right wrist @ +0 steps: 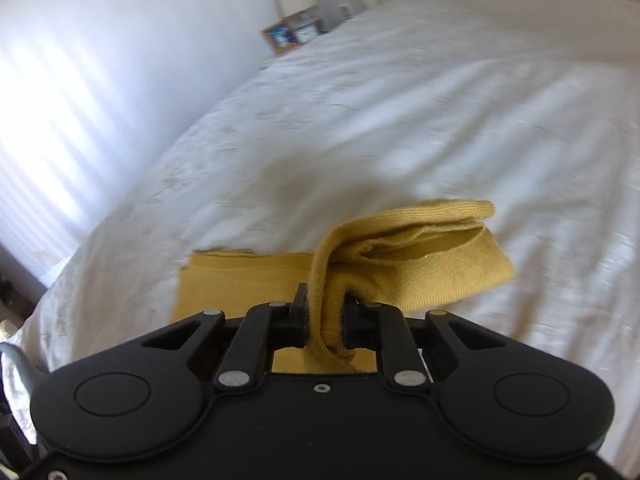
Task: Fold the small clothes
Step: 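Fold the held side over the sweater body and open the right gripper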
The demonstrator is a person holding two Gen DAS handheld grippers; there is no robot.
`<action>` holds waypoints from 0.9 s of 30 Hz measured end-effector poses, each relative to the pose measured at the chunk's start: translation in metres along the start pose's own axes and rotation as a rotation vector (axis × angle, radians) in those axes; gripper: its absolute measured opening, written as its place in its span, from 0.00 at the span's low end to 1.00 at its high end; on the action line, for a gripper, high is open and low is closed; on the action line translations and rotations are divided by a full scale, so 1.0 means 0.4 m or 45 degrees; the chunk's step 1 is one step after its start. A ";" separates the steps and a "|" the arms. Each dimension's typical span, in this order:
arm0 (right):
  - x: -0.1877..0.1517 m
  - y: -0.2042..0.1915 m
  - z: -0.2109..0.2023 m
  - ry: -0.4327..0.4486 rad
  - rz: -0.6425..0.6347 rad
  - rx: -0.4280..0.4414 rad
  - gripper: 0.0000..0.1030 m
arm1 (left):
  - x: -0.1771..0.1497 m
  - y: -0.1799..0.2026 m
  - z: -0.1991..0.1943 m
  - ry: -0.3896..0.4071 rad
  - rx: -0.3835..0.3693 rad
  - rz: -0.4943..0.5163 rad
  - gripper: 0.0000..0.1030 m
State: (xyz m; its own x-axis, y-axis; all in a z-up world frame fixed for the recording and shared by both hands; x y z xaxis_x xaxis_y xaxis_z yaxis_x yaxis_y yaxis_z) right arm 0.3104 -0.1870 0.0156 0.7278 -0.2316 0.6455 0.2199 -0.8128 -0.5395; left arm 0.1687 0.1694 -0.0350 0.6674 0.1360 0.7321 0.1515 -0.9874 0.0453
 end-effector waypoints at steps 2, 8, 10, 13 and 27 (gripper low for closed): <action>0.003 -0.071 0.050 -0.022 -0.040 0.060 0.22 | -0.001 -0.005 -0.006 0.013 0.014 0.003 0.85; -0.053 -0.217 0.229 -0.134 -0.068 0.150 0.22 | 0.005 -0.032 -0.009 0.020 0.028 -0.023 0.85; -0.088 -0.250 0.285 -0.185 -0.091 0.131 0.22 | 0.008 -0.046 -0.009 0.022 0.037 -0.037 0.85; -0.131 -0.279 0.338 -0.226 -0.138 0.052 0.22 | 0.013 -0.063 -0.010 0.018 0.040 -0.064 0.85; -0.094 -0.289 0.246 -0.090 -0.062 0.325 0.38 | 0.010 -0.077 -0.014 0.016 0.037 -0.081 0.85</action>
Point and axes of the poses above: each gripper's, at about its wrist camera, not at the fingertips, and z roughly the way its jaws point, y to its right, x to its top, the point moved 1 cm from there along z, roughly the way its jaws point, and after that the axes turned 11 degrees about x, right-handed, at the moved point
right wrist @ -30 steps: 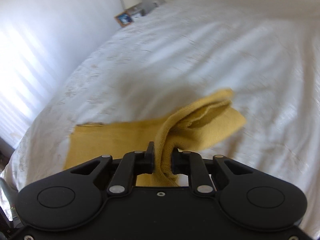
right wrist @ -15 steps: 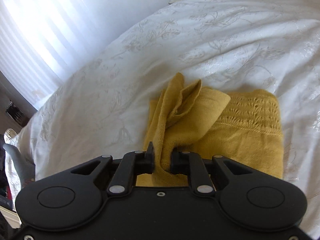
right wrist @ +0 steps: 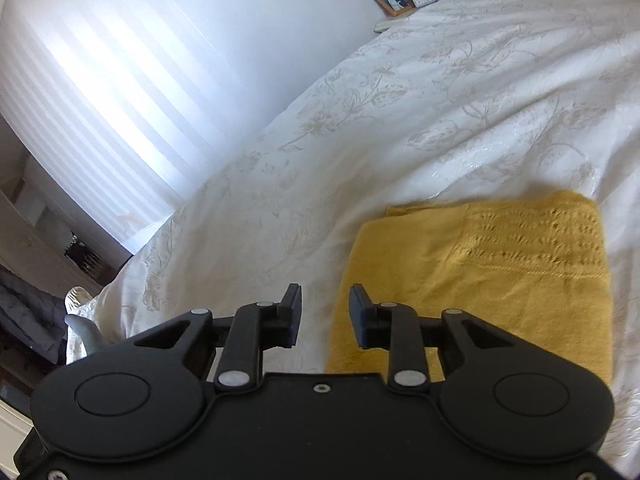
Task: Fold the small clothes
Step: 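Fold the held side over the sweater body and open the right gripper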
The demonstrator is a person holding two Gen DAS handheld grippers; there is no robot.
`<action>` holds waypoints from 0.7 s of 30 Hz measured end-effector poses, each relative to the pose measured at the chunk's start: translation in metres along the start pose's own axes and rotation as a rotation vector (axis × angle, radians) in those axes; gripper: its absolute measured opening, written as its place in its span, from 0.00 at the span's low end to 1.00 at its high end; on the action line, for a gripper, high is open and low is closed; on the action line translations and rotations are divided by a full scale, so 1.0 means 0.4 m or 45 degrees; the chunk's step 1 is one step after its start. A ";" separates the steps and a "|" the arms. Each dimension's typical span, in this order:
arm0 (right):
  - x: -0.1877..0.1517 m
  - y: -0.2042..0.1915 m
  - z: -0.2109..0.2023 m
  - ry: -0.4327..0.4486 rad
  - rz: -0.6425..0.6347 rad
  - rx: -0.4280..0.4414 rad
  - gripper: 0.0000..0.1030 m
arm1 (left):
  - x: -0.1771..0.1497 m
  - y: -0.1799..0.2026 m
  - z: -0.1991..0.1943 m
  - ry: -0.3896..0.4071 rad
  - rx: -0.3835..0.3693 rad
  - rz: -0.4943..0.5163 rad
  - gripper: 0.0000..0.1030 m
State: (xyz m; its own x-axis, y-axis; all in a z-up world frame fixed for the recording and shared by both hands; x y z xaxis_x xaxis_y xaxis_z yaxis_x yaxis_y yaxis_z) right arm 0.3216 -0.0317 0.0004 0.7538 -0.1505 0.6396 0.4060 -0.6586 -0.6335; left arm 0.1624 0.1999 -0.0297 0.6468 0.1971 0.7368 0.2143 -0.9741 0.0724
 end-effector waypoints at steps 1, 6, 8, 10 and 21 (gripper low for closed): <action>0.003 0.004 -0.015 -0.002 -0.020 -0.027 0.38 | 0.000 -0.001 0.000 -0.001 -0.004 -0.002 0.85; -0.040 0.033 -0.043 -0.097 -0.146 -0.218 0.38 | -0.003 -0.002 -0.003 0.014 -0.012 -0.011 0.85; -0.079 0.035 -0.040 -0.141 -0.181 -0.234 0.38 | -0.005 0.001 -0.003 0.020 -0.022 -0.015 0.85; -0.127 0.031 -0.025 -0.189 -0.213 -0.230 0.38 | -0.007 -0.002 -0.003 0.025 -0.039 -0.025 0.85; -0.293 -0.039 0.007 -0.256 -0.363 0.040 0.51 | 0.014 0.047 -0.048 0.130 -0.086 -0.017 0.85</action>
Point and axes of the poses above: each gripper's, at about its wrist camera, not at the fingertips, and z roughly the way its jaws point, y to its right, x to its top, the point moved 1 cm from there along z, roughly the way its jaws point, and after that the axes turned 11 degrees about x, right-handed, at the moved point
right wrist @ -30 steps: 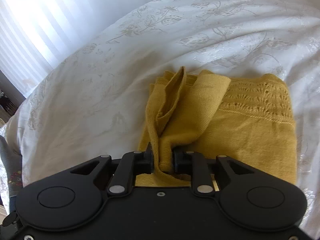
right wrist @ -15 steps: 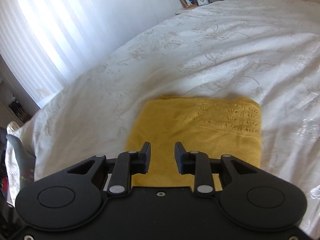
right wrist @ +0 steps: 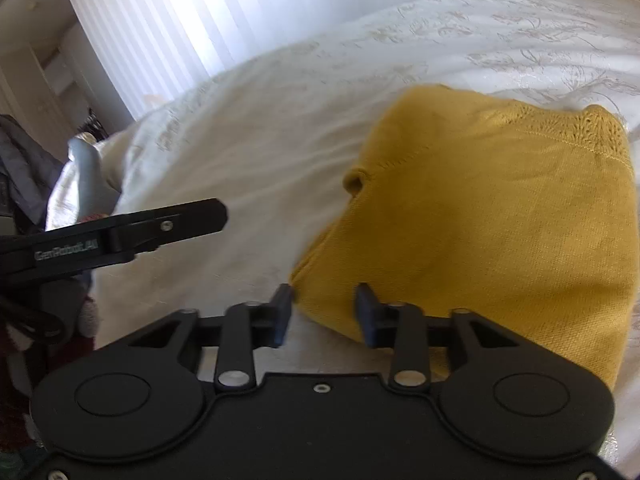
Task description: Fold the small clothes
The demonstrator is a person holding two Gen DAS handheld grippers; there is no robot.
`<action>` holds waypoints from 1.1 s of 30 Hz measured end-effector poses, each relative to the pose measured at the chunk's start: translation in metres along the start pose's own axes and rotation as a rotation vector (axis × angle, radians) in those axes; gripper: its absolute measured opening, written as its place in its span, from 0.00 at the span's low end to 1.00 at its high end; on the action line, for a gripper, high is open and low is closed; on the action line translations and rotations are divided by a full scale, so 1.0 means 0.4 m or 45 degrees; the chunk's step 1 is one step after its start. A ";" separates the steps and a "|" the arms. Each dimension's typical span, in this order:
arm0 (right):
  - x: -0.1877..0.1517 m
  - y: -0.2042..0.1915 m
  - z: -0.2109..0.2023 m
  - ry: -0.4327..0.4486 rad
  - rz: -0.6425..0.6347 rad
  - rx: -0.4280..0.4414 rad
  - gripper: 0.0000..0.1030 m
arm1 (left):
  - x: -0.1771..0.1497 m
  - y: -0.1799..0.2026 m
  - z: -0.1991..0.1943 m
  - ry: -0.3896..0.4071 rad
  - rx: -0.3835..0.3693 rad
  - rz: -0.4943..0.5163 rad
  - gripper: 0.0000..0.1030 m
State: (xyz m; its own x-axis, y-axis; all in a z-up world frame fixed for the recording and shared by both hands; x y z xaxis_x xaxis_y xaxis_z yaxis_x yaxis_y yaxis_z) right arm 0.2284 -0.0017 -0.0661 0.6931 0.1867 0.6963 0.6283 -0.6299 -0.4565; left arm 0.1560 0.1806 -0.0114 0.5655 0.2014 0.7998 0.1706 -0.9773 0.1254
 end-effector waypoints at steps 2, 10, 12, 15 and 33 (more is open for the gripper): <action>-0.002 0.001 -0.035 0.043 -0.013 0.004 0.51 | 0.014 0.025 0.001 0.002 -0.017 0.027 0.85; 0.004 0.068 -0.192 0.198 -0.128 -0.182 0.75 | 0.072 0.173 0.047 0.024 -0.059 0.175 0.85; 0.008 0.099 -0.217 0.212 -0.119 -0.237 0.76 | 0.075 0.202 0.076 0.009 -0.073 0.191 0.85; 0.017 0.141 -0.237 0.242 -0.088 -0.289 0.79 | 0.067 0.230 0.134 -0.020 -0.042 0.236 0.85; 0.179 0.344 -0.034 0.140 -0.048 -0.279 0.79 | 0.032 0.118 0.316 -0.299 0.057 0.121 0.96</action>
Point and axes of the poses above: each gripper's, at about its wrist camera, not at the fingertips, and z roughly the way its jaws point, y to its right, x to its top, the point moved 1 cm from there along z, roughly the way its jaws point, and after that the axes turned 11 degrees about x, right-handed, at the moved point
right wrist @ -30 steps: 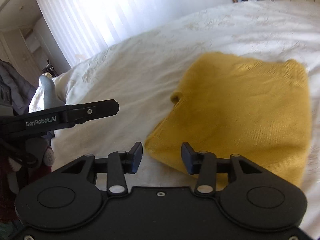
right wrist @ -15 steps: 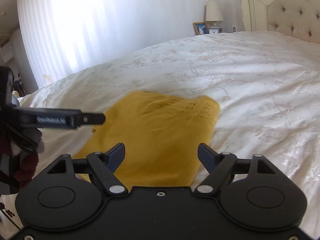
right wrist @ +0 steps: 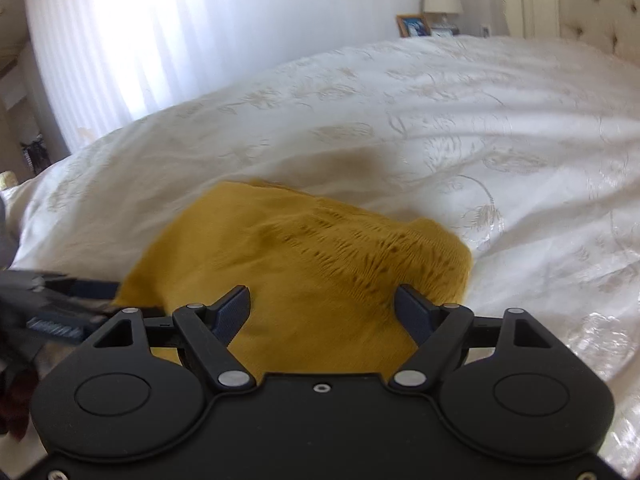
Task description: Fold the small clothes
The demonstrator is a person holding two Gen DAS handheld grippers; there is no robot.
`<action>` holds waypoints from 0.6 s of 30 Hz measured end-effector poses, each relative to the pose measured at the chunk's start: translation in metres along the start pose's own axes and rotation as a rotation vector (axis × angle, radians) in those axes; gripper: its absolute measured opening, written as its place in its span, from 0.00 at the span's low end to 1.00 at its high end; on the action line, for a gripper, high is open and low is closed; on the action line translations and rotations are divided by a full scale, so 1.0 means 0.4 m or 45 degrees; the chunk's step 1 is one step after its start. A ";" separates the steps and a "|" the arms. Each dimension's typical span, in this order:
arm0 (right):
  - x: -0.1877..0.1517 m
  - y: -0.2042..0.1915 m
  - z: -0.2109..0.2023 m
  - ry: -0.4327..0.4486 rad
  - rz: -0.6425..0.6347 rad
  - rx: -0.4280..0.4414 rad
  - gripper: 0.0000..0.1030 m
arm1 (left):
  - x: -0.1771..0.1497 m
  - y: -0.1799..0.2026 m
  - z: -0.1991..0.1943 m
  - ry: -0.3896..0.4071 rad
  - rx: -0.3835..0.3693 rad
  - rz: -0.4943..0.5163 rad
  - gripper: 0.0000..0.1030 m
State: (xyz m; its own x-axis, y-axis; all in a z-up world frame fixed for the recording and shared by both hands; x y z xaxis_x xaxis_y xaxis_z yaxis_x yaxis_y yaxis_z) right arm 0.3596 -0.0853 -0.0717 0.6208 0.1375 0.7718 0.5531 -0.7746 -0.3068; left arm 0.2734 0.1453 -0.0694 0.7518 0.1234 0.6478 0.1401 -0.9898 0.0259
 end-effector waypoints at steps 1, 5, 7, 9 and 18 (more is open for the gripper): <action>0.007 0.011 0.015 -0.009 0.018 -0.014 0.79 | 0.002 -0.001 0.003 0.000 -0.003 -0.002 0.97; 0.029 0.025 0.033 -0.007 0.034 -0.030 0.79 | 0.019 -0.004 0.001 -0.016 -0.028 0.001 0.97; 0.036 0.029 0.006 0.034 0.070 -0.015 0.79 | 0.025 -0.016 -0.013 -0.028 -0.083 -0.021 0.97; 0.033 0.038 -0.038 0.090 0.121 0.009 0.79 | 0.021 -0.037 -0.035 -0.051 -0.166 -0.074 0.97; -0.054 0.116 -0.207 0.122 0.294 0.061 0.86 | -0.041 -0.027 -0.116 -0.082 -0.320 -0.066 0.97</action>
State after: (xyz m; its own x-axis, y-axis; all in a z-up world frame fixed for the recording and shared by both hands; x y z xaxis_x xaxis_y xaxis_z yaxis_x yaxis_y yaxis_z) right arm 0.3259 -0.1754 -0.0563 0.6793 -0.1007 0.7269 0.4297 -0.7484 -0.5052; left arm 0.2297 0.1507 -0.0450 0.7885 0.1704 0.5909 0.0210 -0.9678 0.2510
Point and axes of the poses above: each gripper's, at about its wrist camera, not at the fingertips, and z roughly the way its jaws point, y to its right, x to its top, the point moved 1 cm from there along z, roughly the way its jaws point, and after that the axes turned 11 degrees about x, right-handed, at the moved point
